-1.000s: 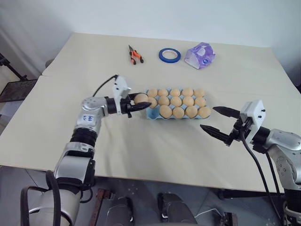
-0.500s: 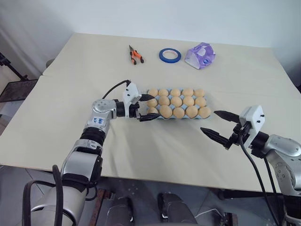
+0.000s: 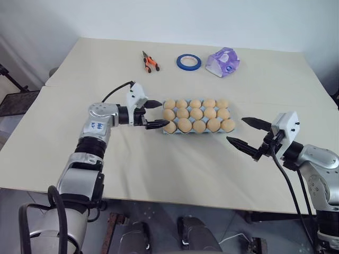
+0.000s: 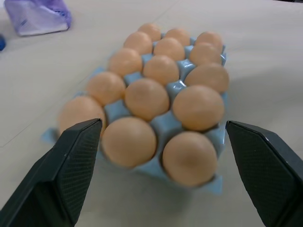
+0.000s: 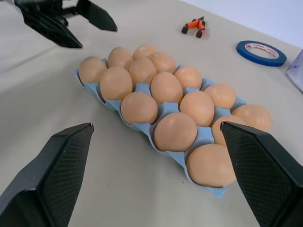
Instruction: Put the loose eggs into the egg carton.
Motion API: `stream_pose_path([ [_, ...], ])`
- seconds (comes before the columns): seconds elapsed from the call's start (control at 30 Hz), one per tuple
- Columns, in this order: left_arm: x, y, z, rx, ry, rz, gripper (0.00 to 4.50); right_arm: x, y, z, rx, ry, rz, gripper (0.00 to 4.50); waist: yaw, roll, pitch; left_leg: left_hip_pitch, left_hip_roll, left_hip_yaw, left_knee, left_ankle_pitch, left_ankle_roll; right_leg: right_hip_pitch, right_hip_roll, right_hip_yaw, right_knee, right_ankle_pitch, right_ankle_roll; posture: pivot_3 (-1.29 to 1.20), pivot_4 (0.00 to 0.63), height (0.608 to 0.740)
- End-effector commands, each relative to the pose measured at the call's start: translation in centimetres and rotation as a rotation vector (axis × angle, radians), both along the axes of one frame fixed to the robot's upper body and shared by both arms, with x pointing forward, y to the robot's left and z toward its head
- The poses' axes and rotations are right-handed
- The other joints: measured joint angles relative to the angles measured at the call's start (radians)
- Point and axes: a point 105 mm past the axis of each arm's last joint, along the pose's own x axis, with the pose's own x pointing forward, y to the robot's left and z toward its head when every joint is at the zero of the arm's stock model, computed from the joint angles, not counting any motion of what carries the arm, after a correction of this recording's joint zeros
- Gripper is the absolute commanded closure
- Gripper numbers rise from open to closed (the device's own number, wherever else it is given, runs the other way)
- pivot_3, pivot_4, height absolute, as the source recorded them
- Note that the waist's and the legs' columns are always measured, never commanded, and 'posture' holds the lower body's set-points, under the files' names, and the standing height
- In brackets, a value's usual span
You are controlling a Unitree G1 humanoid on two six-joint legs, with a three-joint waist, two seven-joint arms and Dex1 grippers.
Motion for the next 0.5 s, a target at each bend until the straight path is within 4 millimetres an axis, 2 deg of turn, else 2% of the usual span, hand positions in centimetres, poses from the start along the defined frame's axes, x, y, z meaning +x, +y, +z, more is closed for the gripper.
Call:
stream_pose_path([
  [0.03, -1.8, 2.2, 1.5, -0.013, -0.016, -0.053, 0.05, -0.1, -0.8, 1.3, -0.040, -0.040, 0.010, 0.00, -0.005, 0.000, 0.000, 0.000, 0.000, 0.000, 0.000, 0.000, 0.000, 0.000, 0.000, 0.000, 0.000, 0.000, 0.000, 0.00, 0.150, 0.740],
  [0.17, -3.7, 5.7, 1.8, 0.008, -0.019, -0.036, 0.05, -0.1, -1.6, 0.9, -0.081, -0.009, 0.029, 0.00, -0.005, 0.000, 0.000, 0.001, 0.002, 0.000, 0.001, 0.001, -0.001, 0.000, 0.000, 0.000, 0.002, 0.000, -0.001, 0.00, 0.150, 0.740],
  [0.3, -5.2, 7.9, 1.7, 0.026, 0.012, -0.018, 0.05, 0.1, -2.0, 0.5, -0.117, 0.020, 0.050, 0.00, -0.004, 0.001, 0.000, 0.001, 0.001, 0.000, 0.002, 0.001, 0.000, 0.000, -0.001, 0.000, 0.004, -0.001, -0.001, 0.00, 0.150, 0.740],
  [0.5, -6.4, 8.8, 1.8, 0.003, -0.024, -0.006, 0.05, 0.8, -1.9, 0.4, -0.137, 0.031, 0.073, 0.00, -0.004, 0.001, 0.000, 0.001, 0.000, -0.001, 0.004, 0.002, 0.002, 0.001, -0.003, 0.001, 0.006, 0.000, -0.001, 0.00, 0.150, 0.740],
])
